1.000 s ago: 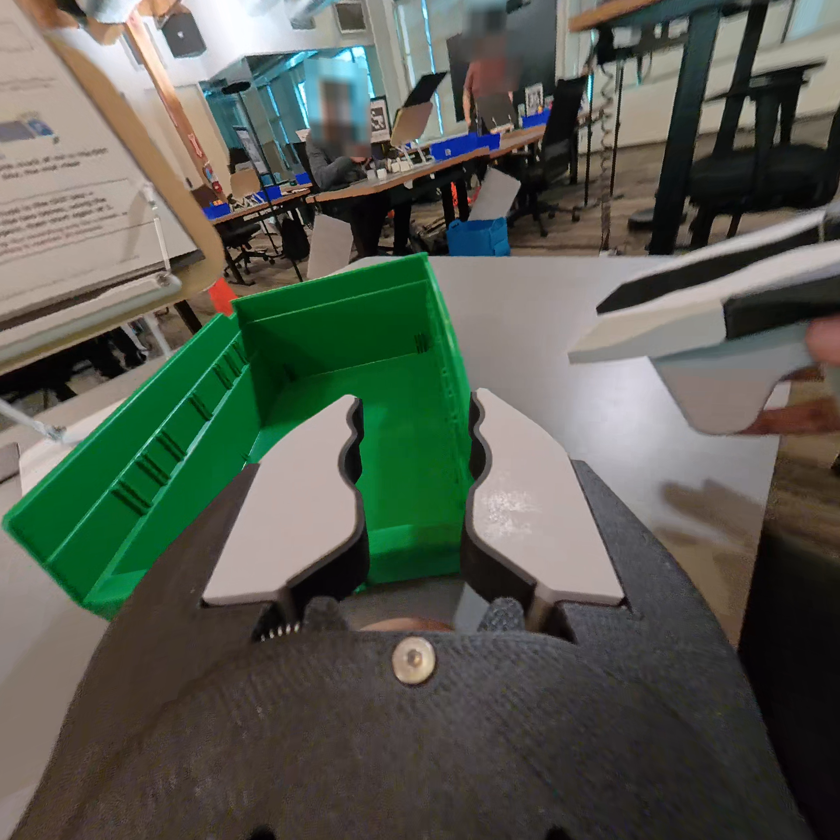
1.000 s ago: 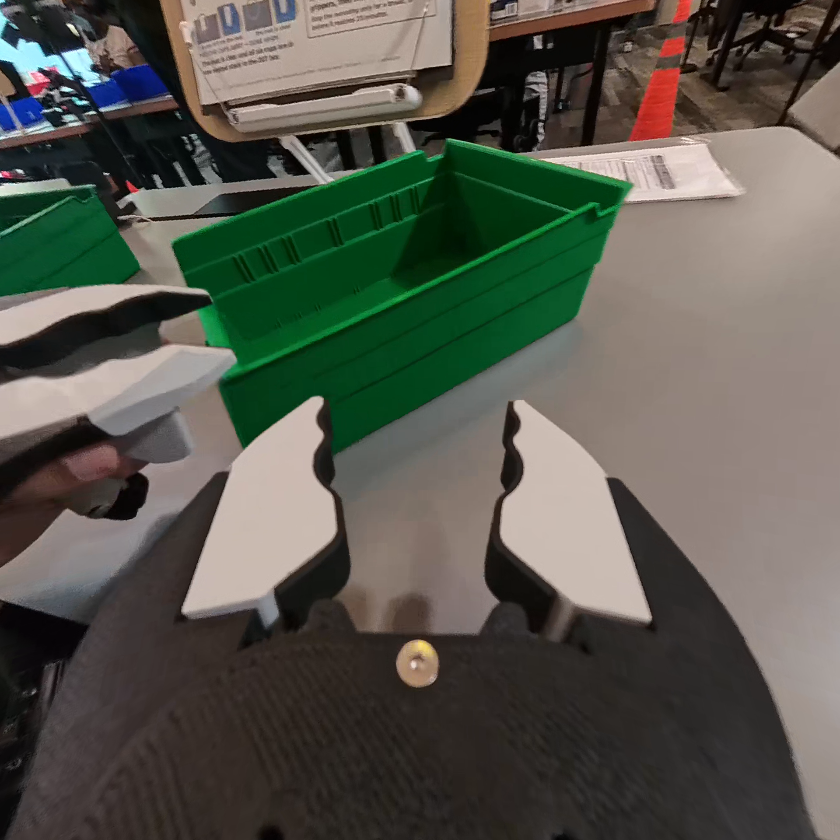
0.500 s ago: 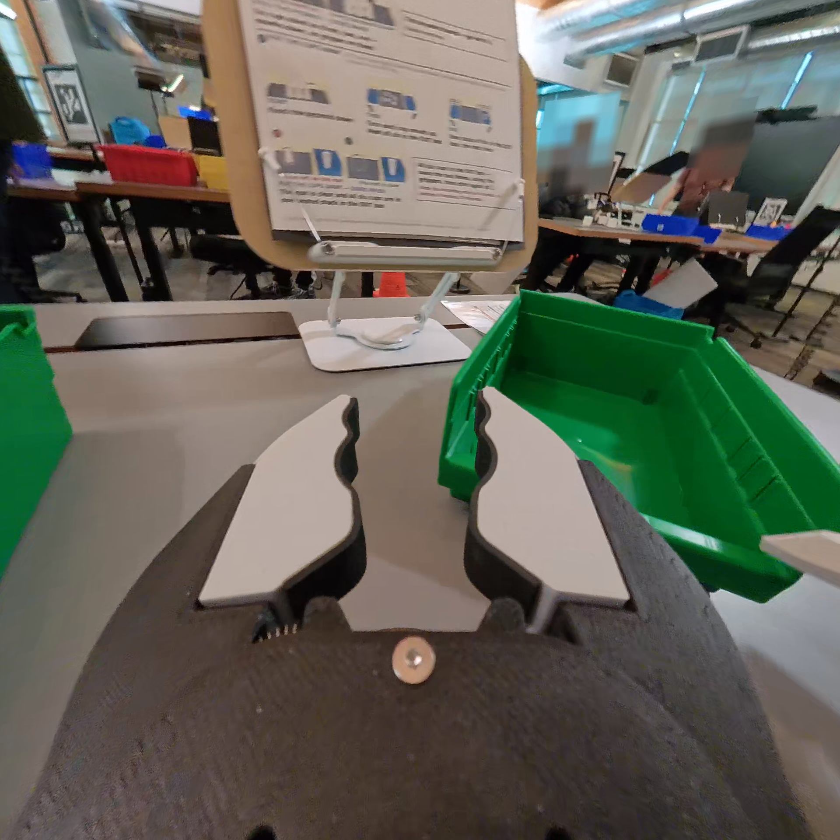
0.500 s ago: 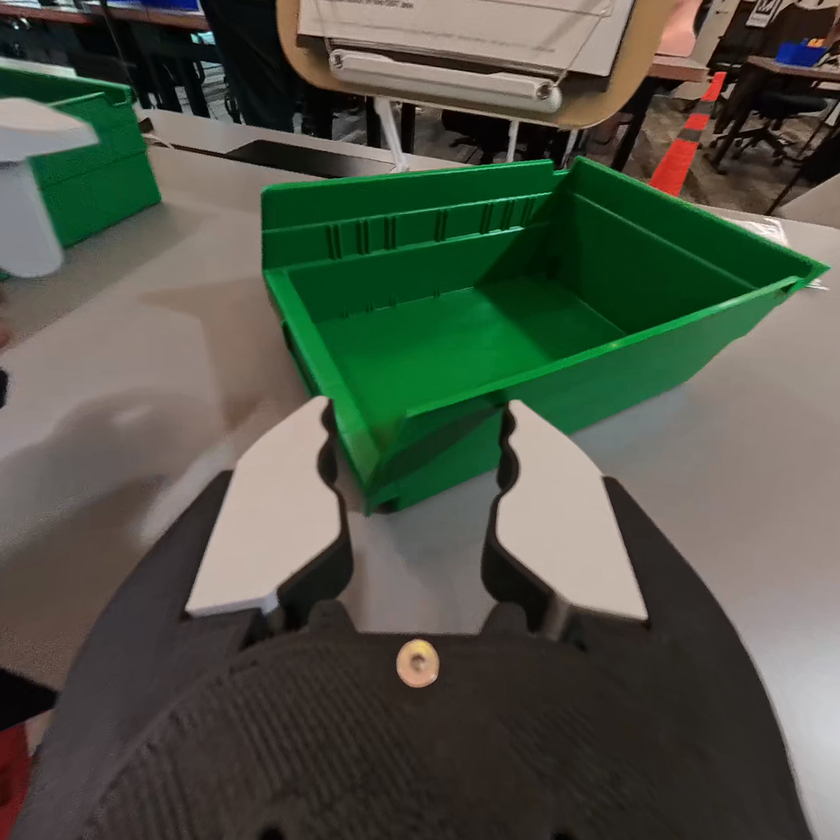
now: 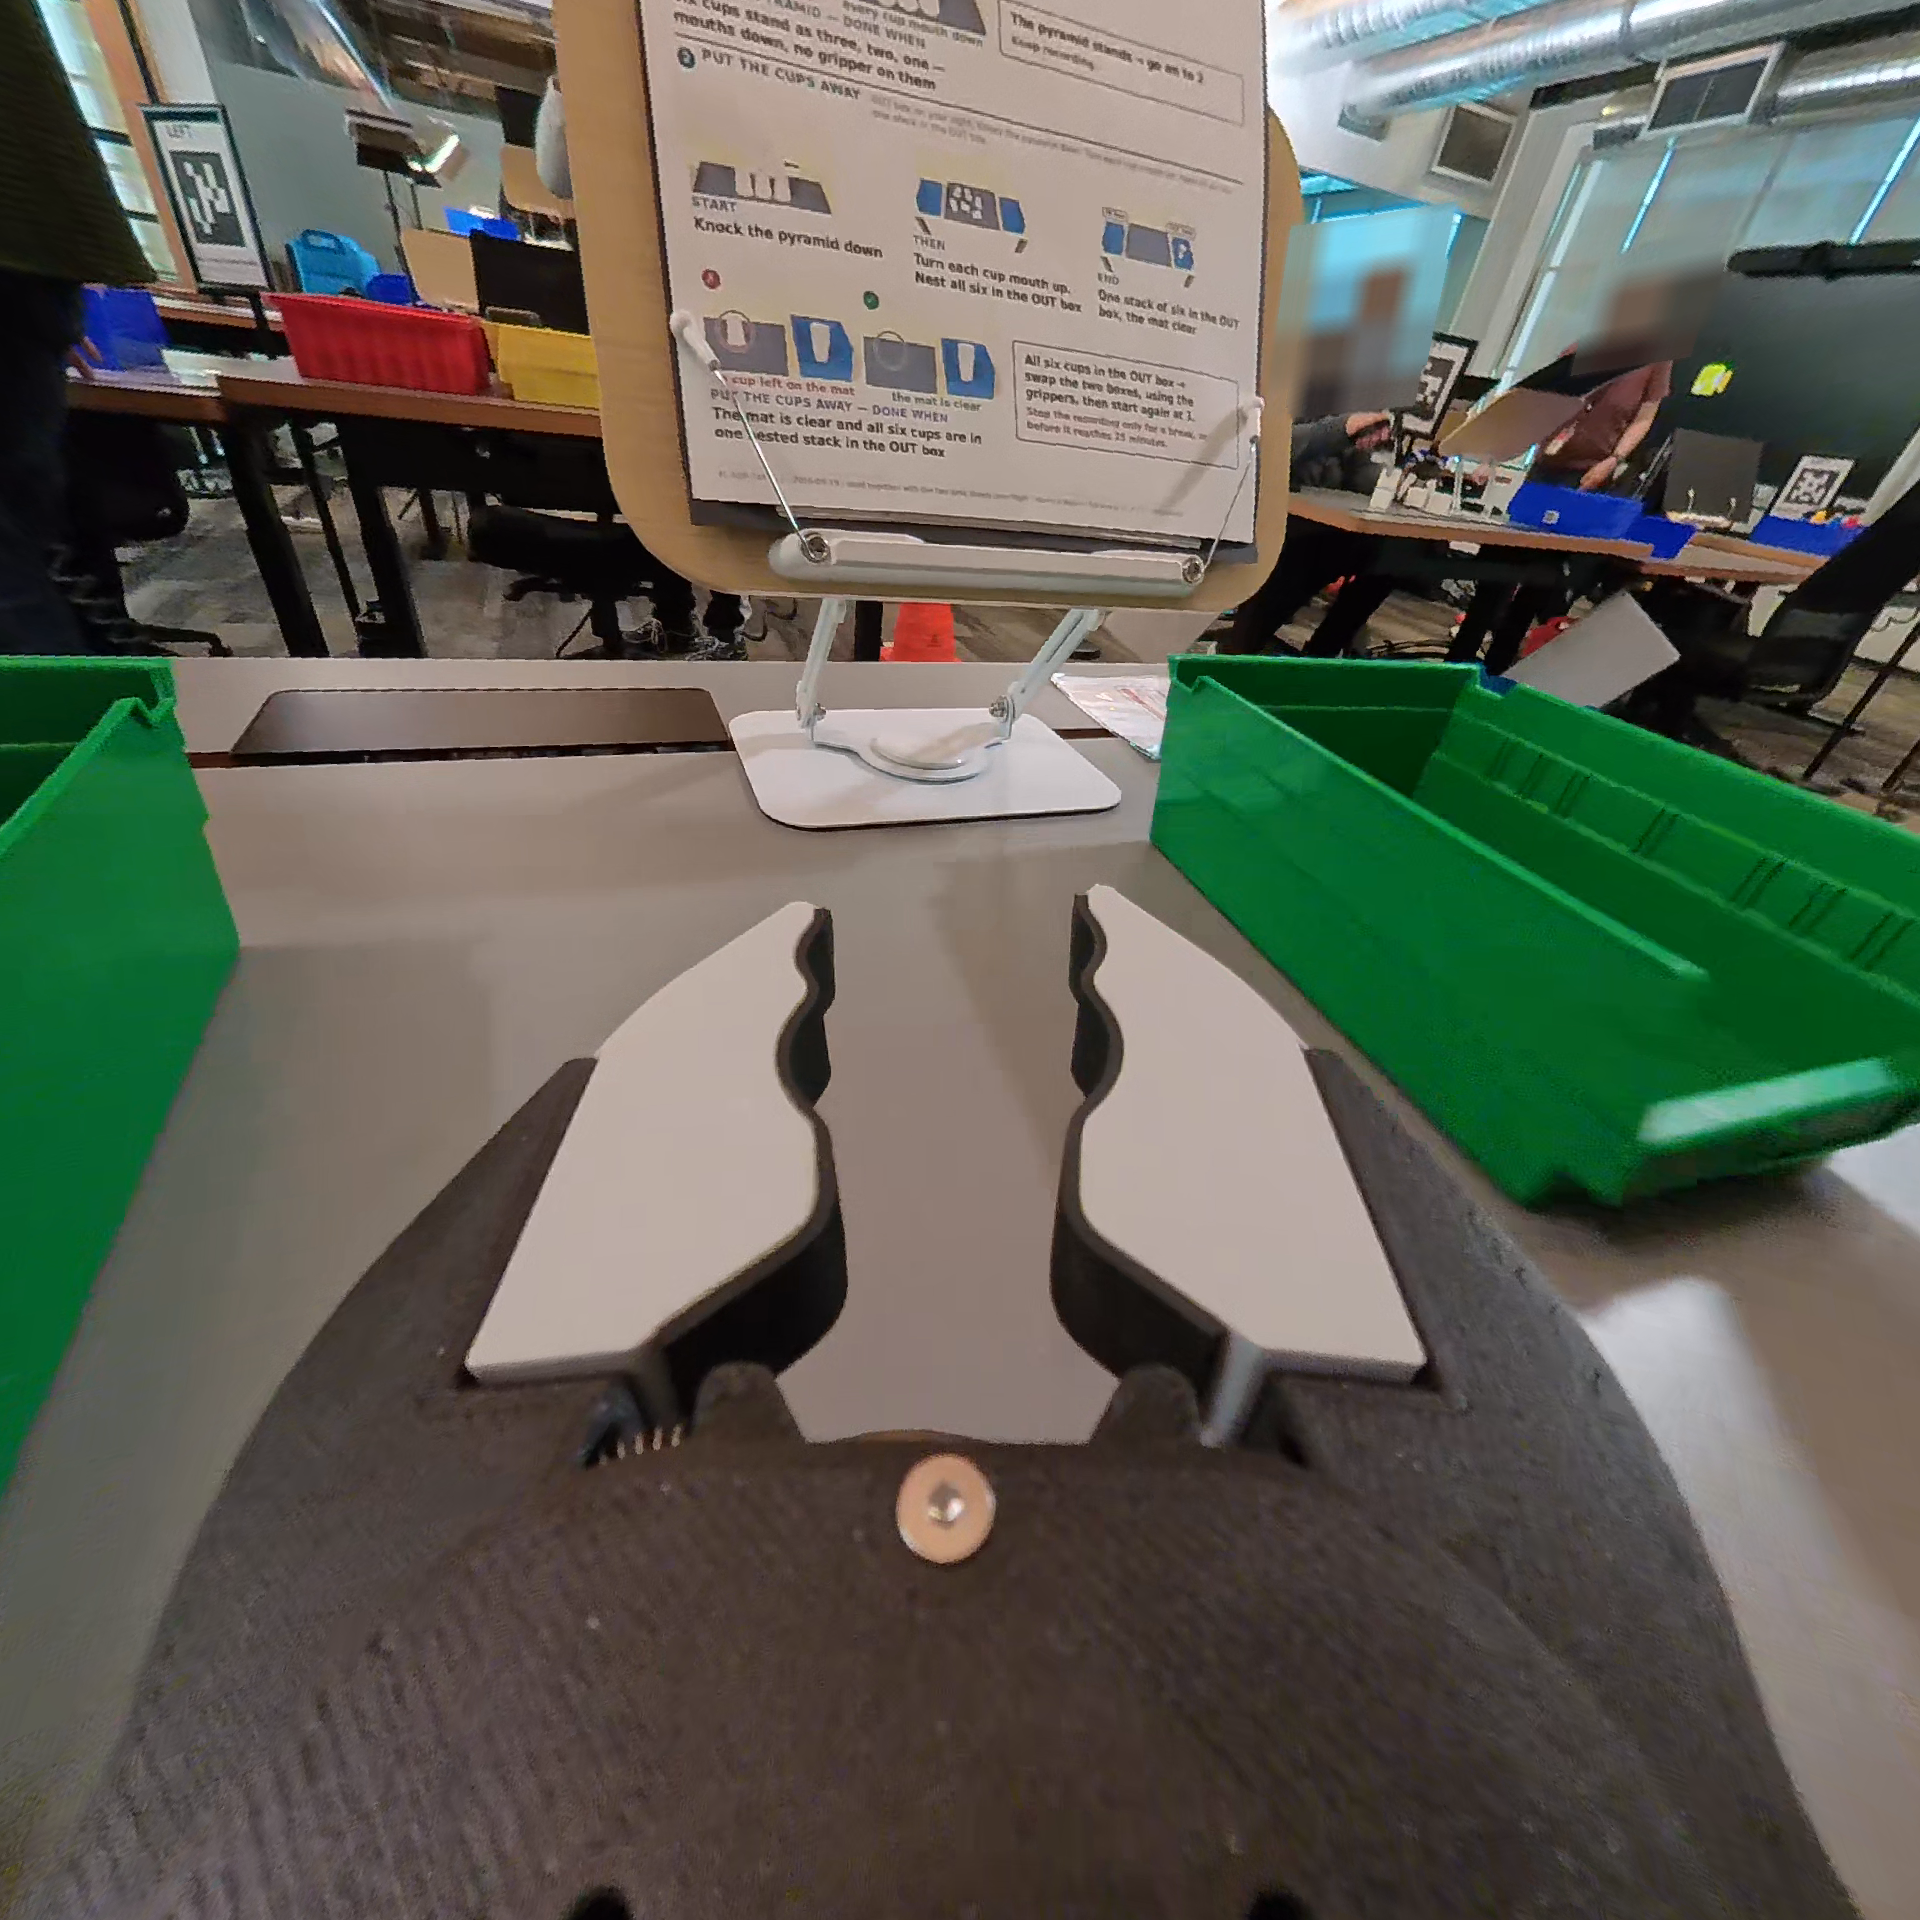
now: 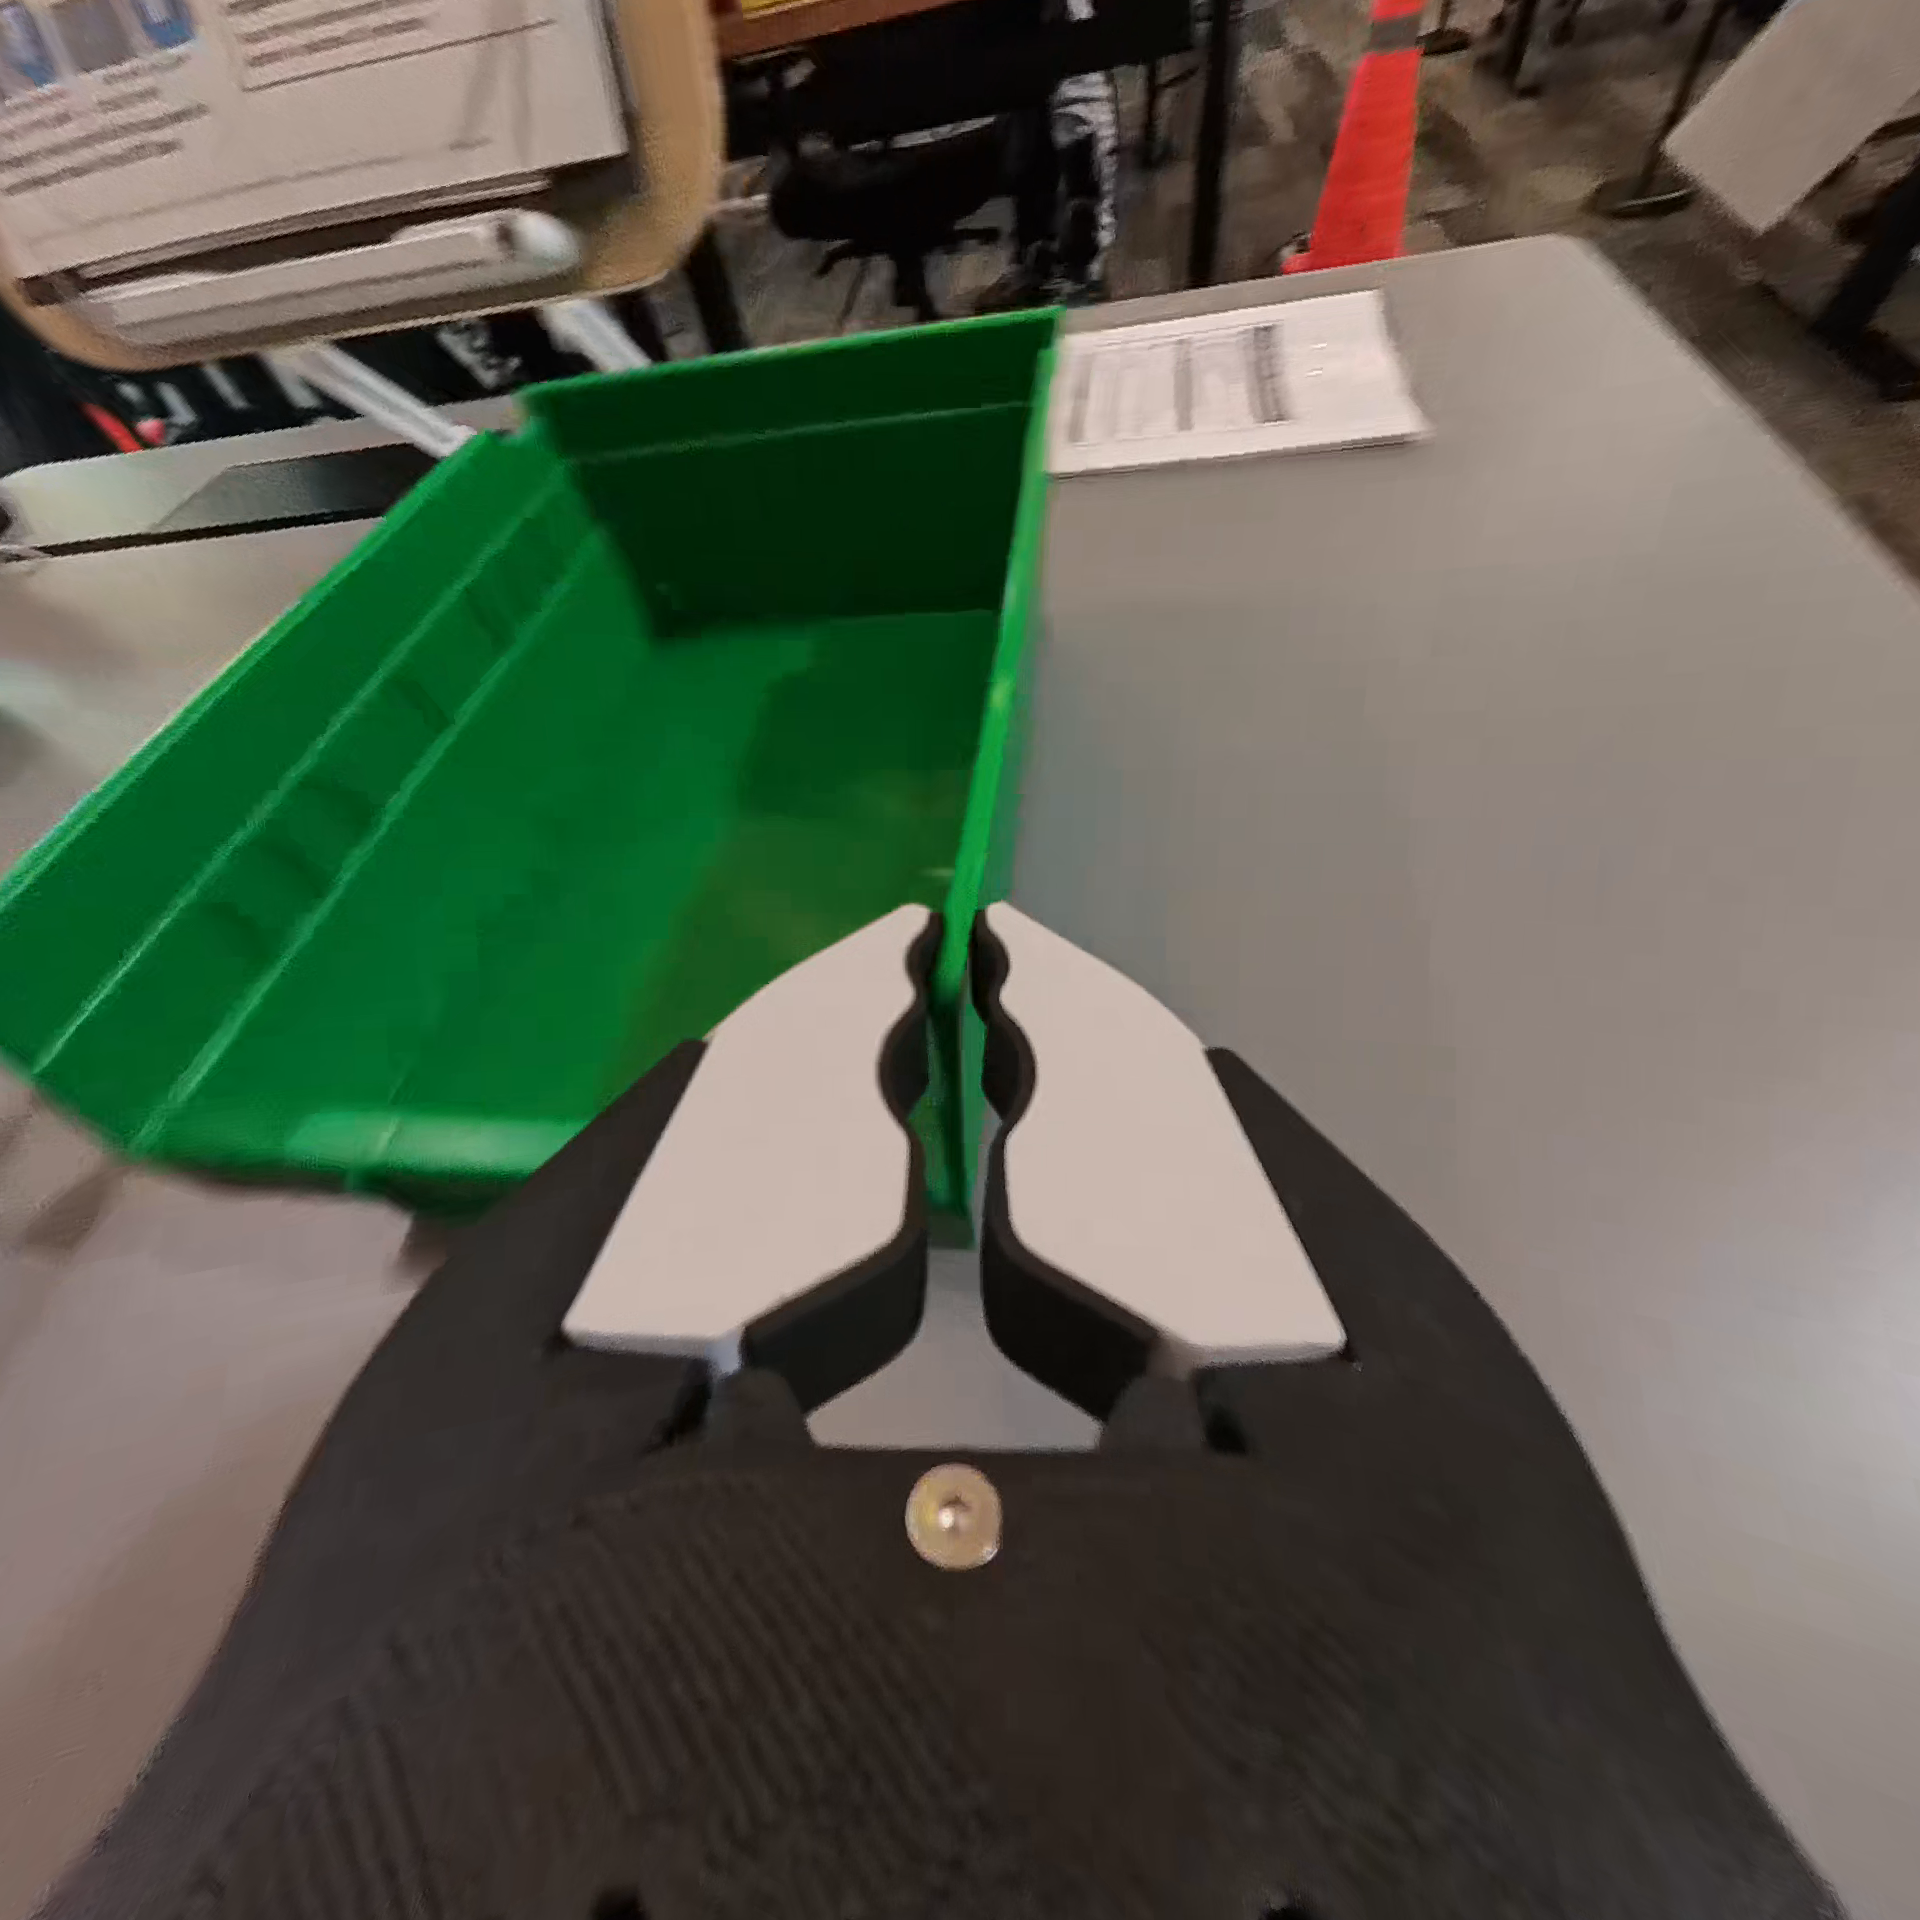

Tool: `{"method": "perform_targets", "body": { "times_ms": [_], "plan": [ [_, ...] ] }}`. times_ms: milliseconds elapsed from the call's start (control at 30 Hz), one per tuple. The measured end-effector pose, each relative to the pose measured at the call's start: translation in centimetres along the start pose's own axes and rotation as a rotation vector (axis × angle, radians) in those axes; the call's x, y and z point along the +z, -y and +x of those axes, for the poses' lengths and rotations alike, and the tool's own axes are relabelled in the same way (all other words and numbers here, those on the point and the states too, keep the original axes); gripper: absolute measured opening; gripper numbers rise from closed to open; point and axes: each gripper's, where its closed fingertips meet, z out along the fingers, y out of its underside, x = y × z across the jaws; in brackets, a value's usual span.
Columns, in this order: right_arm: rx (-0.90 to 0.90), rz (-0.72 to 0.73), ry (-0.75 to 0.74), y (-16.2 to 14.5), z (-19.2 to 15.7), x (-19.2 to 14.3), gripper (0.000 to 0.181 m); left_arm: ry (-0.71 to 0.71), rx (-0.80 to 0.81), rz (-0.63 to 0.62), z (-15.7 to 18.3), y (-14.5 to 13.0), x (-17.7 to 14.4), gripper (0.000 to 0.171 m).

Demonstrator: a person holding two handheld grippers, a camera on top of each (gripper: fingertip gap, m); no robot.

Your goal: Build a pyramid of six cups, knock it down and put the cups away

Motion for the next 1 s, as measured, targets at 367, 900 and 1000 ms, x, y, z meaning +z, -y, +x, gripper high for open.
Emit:
{"method": "perform_targets", "body": {
  "times_ms": [367,900,1000],
  "plan": [
    [0.019,0.040,-0.177,1.4,13.3,-3.1,0.004,-0.024,-0.010,-0.022,0.5,-0.6,0.4,0.041],
    [0.038,0.085,-0.178,1.2,17.6,-4.1,0.004,-0.042,-0.032,-0.044,0.7,-1.1,0.5,0.040],
    [0.042,0.080,-0.155,1.0,17.7,-4.2,0.004,-0.047,-0.038,-0.048,0.7,-1.1,0.6,0.040]
  ]
}}
